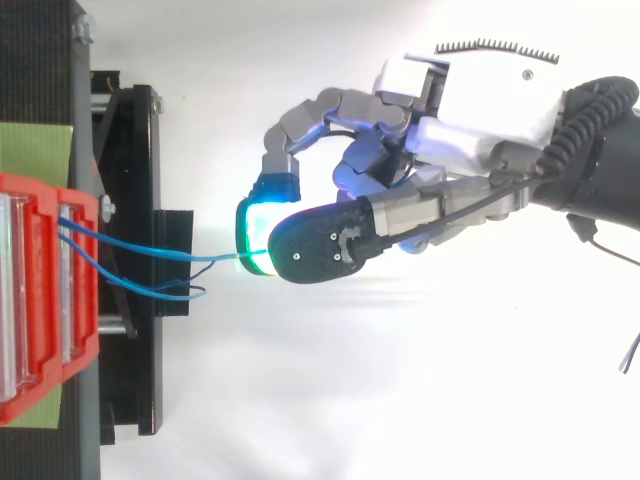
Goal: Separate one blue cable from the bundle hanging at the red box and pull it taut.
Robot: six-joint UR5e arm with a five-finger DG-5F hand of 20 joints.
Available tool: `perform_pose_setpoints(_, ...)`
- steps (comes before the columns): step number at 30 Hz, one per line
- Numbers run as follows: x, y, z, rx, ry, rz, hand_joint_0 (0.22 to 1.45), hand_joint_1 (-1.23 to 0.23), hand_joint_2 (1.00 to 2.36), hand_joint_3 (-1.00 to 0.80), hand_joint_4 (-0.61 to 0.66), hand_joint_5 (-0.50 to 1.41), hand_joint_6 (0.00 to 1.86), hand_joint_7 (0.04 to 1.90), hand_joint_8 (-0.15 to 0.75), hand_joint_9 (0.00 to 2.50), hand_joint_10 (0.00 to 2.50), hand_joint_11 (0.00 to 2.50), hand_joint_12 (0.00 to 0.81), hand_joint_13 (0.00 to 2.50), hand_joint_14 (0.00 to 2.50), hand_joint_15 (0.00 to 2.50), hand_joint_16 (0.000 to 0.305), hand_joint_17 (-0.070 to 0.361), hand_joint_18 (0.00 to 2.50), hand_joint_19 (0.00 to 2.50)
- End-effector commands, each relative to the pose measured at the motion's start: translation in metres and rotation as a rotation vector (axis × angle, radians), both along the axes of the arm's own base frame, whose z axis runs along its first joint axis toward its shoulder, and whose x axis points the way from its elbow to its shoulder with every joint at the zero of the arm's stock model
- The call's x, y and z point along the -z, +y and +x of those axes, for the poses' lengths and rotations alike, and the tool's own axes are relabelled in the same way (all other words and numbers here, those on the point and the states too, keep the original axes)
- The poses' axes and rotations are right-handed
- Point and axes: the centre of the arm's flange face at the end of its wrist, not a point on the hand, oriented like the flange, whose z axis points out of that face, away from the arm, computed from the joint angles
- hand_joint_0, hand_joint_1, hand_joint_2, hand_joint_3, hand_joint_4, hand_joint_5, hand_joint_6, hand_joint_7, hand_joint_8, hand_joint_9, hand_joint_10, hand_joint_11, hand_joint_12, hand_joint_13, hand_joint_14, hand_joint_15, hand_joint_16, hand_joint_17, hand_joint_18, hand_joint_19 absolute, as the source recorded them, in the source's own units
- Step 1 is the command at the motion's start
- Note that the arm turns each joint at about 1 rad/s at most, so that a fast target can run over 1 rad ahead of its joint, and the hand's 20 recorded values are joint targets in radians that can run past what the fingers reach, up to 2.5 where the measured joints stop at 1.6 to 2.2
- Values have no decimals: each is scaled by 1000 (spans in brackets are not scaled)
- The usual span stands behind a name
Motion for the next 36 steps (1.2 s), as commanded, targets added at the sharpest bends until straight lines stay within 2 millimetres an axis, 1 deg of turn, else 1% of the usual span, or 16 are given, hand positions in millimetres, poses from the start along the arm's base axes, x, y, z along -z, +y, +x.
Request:
perform_pose_setpoints(1, 0, 1, 0, -1, -1, 4, 655, -641, 1022, -252, 9, -244, 937, 1024, 242, 985, 2430, 1431, 289, 1391, 1363, 1232, 50, 112, 980, 1019)
perform_pose_setpoints(2, 0, 1, 0, -1, 0, 4, 654, -628, 1020, -286, 19, -246, 938, 1015, 249, 979, 2456, 1426, 290, 1350, 1578, 1167, 49, 111, 1000, 1049)
perform_pose_setpoints(4, 0, 1, 0, -1, -1, 4, 644, -602, 1015, -350, 37, -248, 941, 996, 256, 960, 2500, 1351, 287, 1313, 1768, 1113, 49, 109, 1020, 1090)
perform_pose_setpoints(5, 0, 1, 0, -1, -1, 4, 641, -587, 1013, -374, 63, -250, 941, 985, 257, 941, 2500, 1304, 287, 1282, 1966, 1041, 48, 108, 1043, 1151)
perform_pose_setpoints(6, 0, 2, 0, -2, -1, 4, 641, -580, 1012, -385, 76, -251, 942, 976, 264, 938, 2500, 1291, 293, 1274, 2012, 1010, 48, 107, 1049, 1164)
perform_pose_setpoints(7, 0, 1, 0, -1, -1, 4, 636, -558, 1009, -412, 93, -253, 941, 977, 271, 934, 2500, 1270, 295, 1255, 2188, 934, 47, 106, 1080, 1205)
perform_pose_setpoints(10, 0, 2, 0, -2, -1, 4, 633, -527, 1005, -444, 117, -255, 942, 966, 280, 917, 2500, 1253, 302, 1235, 2328, 890, 47, 106, 1113, 1246)
perform_pose_setpoints(16, 0, 2, 0, -2, -4, 5, 623, -479, 1000, -493, 124, -256, 944, 941, 285, 899, 2500, 1219, 313, 1230, 2330, 905, 47, 106, 1131, 1251)
perform_pose_setpoints(18, 0, 3, 1, -4, -4, 3, 621, -475, 1000, -500, 124, -255, 944, 941, 286, 899, 2500, 1195, 301, 1228, 2323, 907, 47, 107, 1132, 1250)
perform_pose_setpoints(21, 0, 2, 0, -2, -4, 2, 625, -482, 1000, -491, 126, -255, 944, 929, 288, 899, 2500, 1198, 307, 1238, 2278, 919, 48, 107, 1132, 1237)
perform_pose_setpoints(23, -1, 2, 1, -3, -4, -5, 648, -557, 1007, -429, 118, -255, 943, 938, 283, 901, 2500, 1234, 310, 1257, 2161, 976, 48, 109, 1126, 1224)
perform_pose_setpoints(24, -1, 0, 1, 0, -3, -8, 648, -557, 1007, -429, 118, -255, 943, 938, 283, 901, 2500, 1234, 310, 1257, 2161, 976, 48, 109, 1126, 1224)
perform_pose_setpoints(27, -6, -3, 3, 3, -11, -23, 666, -639, 1014, -357, 98, -258, 946, 943, 282, 881, 2500, 1238, 305, 1261, 2062, 1014, 48, 109, 1103, 1194)
perform_pose_setpoints(30, -19, -5, 9, 4, -33, -43, 682, -707, 1017, -324, 85, -262, 950, 945, 278, 851, 2500, 1265, 305, 1254, 2055, 1013, 48, 108, 1095, 1195)
perform_pose_setpoints(33, -23, -5, 11, 1, -33, -58, 711, -773, 1020, -287, 73, -268, 955, 961, 273, 800, 2500, 1243, 300, 1245, 2066, 1014, 47, 107, 1092, 1201)
perform_pose_setpoints(36, -24, -4, 11, -1, -32, -71, 736, -802, 1021, -281, 58, -271, 962, 943, 270, 768, 2500, 1216, 301, 1232, 2109, 988, 46, 103, 1089, 1194)
